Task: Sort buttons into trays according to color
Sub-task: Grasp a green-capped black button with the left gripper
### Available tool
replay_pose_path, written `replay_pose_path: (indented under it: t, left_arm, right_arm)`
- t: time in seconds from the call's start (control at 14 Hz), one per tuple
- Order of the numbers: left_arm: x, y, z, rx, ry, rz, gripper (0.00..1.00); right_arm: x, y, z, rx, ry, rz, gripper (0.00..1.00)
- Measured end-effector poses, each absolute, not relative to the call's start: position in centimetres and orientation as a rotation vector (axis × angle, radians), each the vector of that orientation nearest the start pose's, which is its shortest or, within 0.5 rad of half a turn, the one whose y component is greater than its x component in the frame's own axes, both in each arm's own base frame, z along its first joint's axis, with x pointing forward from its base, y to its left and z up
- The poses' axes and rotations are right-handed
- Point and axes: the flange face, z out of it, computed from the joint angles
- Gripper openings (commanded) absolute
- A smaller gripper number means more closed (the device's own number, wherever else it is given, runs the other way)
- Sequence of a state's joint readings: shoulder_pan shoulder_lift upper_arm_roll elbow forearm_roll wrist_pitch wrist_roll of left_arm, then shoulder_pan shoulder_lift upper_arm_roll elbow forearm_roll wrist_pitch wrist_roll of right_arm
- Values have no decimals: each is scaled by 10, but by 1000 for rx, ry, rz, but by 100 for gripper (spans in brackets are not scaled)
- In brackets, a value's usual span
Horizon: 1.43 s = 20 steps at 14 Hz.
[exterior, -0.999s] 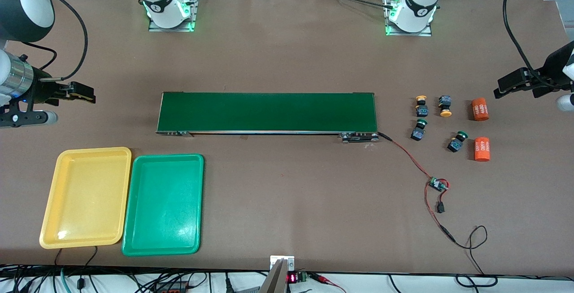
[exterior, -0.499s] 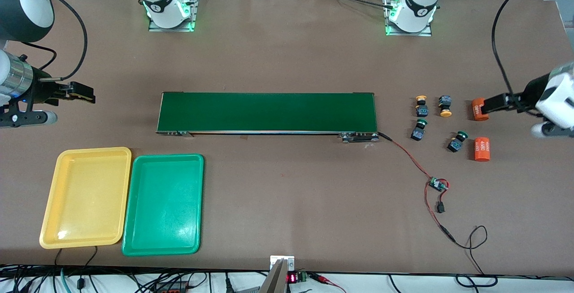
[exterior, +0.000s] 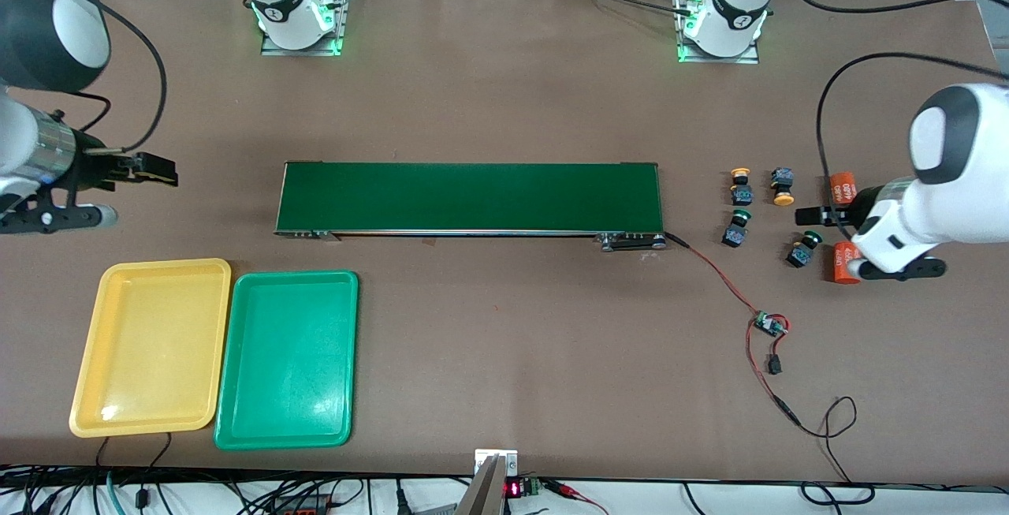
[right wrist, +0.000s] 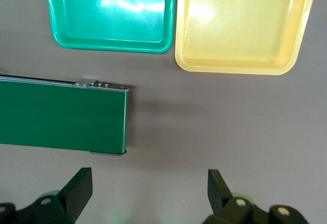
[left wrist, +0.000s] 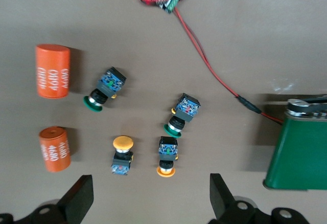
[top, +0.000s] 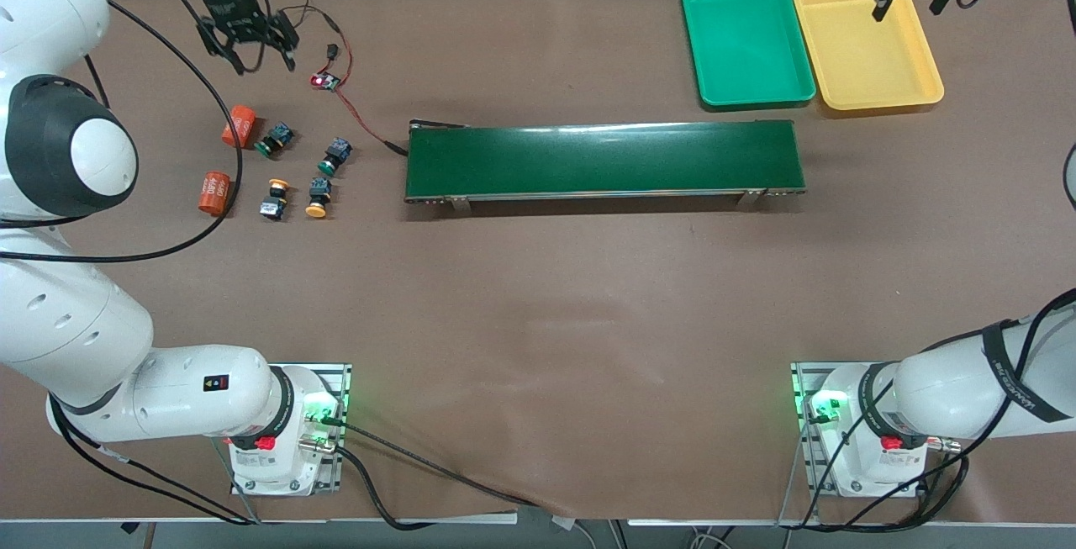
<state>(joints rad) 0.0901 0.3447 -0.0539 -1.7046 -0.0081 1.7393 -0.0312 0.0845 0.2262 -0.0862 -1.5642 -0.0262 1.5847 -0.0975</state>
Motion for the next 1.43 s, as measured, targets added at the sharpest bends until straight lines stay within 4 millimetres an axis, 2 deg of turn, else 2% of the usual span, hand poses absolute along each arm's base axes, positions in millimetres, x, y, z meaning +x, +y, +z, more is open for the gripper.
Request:
replay_pose_path:
  t: [0.21, 0.43, 0.57, 0.93, 1.21, 1.43]
  left_arm:
    - [600, 20, 326, -3128, -103, 495, 100]
    - [591, -1, 301, -3136, -49, 491, 100]
    - [587, -8, 284, -3134, -12, 523, 100]
    - [587, -6, 235, -3156, 365, 556, 100]
    - [587, -12, 216, -3150, 614, 558, 100]
    - [585, -23, 209, -3145, 693, 573, 100]
  right_arm:
    - [611, 1, 486, -3154, -158, 356, 100]
    - [612, 1, 487, -3154, -158, 353, 100]
    - [612, 1, 487, -3154, -158, 353, 100]
    - [612, 3, 485, -3153, -163, 361, 100]
    - [612, 9, 482, -3152, -179, 372, 100]
    - [612, 14, 481, -3152, -192, 376, 100]
